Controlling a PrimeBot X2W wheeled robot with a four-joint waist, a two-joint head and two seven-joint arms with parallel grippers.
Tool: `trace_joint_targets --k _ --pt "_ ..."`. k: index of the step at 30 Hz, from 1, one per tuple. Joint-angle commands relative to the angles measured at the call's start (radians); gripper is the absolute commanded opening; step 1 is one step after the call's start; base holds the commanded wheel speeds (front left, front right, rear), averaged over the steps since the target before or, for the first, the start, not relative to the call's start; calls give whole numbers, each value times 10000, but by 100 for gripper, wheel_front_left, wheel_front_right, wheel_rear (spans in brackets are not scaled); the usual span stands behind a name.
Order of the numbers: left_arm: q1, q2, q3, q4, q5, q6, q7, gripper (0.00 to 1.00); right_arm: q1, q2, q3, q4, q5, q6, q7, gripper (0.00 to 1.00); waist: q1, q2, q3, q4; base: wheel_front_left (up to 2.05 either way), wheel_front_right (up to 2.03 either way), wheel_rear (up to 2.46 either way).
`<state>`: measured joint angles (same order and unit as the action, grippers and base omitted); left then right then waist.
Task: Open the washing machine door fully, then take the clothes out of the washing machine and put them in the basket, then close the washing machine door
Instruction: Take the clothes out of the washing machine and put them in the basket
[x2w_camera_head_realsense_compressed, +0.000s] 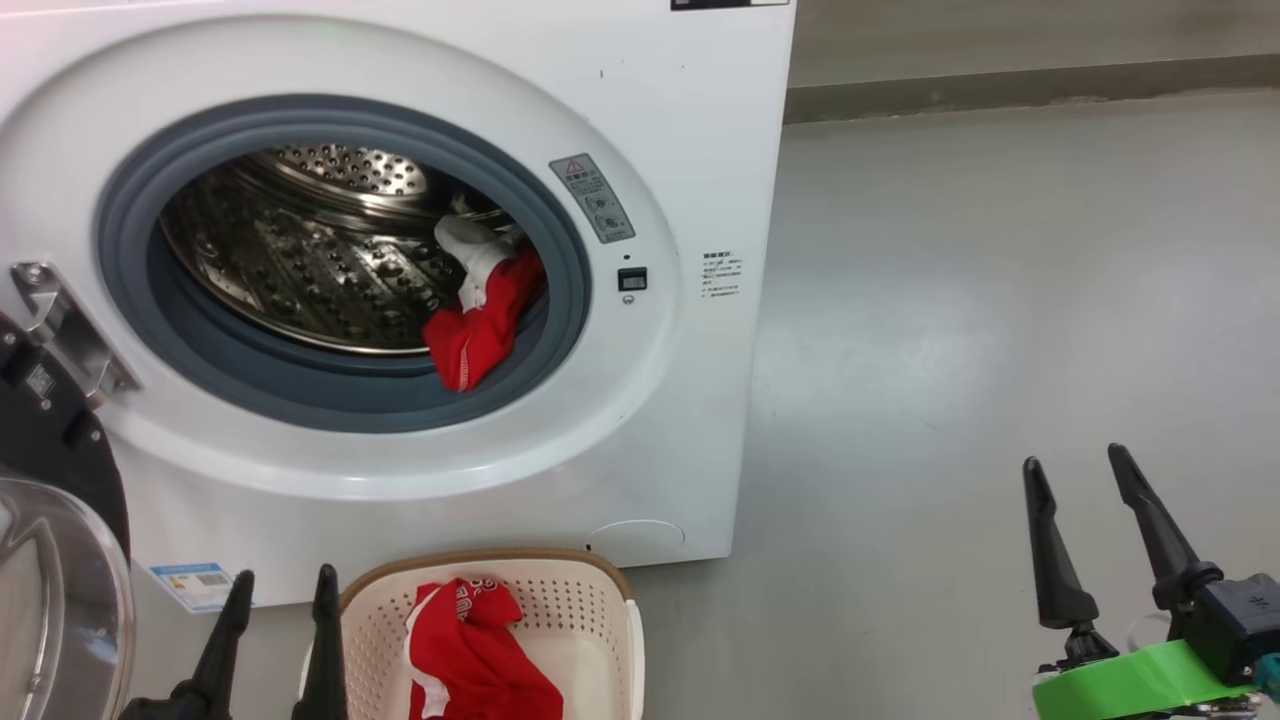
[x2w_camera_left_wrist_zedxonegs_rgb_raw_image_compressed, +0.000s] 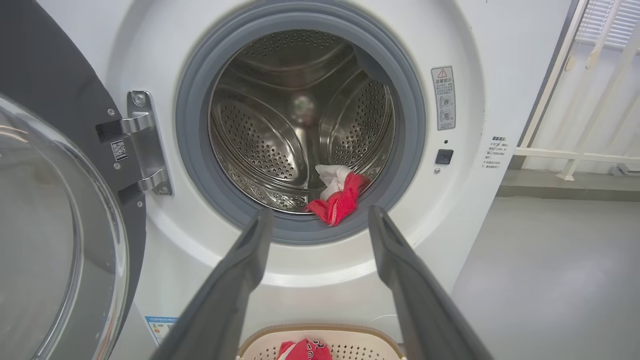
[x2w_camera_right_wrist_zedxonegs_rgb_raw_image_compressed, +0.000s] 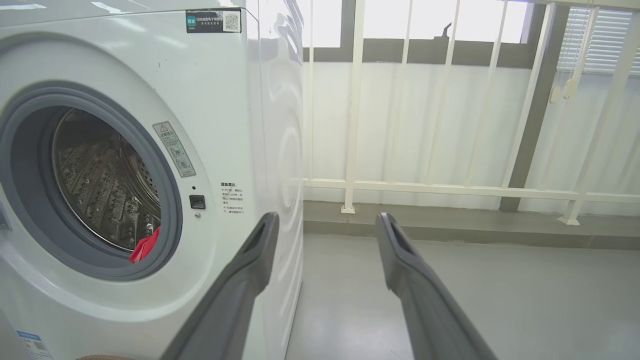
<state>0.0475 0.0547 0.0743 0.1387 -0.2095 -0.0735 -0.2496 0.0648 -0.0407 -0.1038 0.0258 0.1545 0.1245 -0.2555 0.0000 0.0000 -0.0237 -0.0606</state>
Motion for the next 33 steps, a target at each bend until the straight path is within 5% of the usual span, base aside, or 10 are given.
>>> trace_joint_targets --k 1,21,33 --pt "-158 183 316 -349 150 -115 -122 100 -127 -95 386 -362 -22 62 -63 100 0 0 -43 -68 0 0 0" --pt "-426 15 469 18 -134 -92 -122 100 -125 -95 946 -393 -17 62 -63 100 0 0 128 50 0 0 0" --pt "-2041 -36 578 785 -1018 -99 -122 100 -897 -111 1376 -640 -375 62 -63 100 0 0 1359 153 0 0 0"
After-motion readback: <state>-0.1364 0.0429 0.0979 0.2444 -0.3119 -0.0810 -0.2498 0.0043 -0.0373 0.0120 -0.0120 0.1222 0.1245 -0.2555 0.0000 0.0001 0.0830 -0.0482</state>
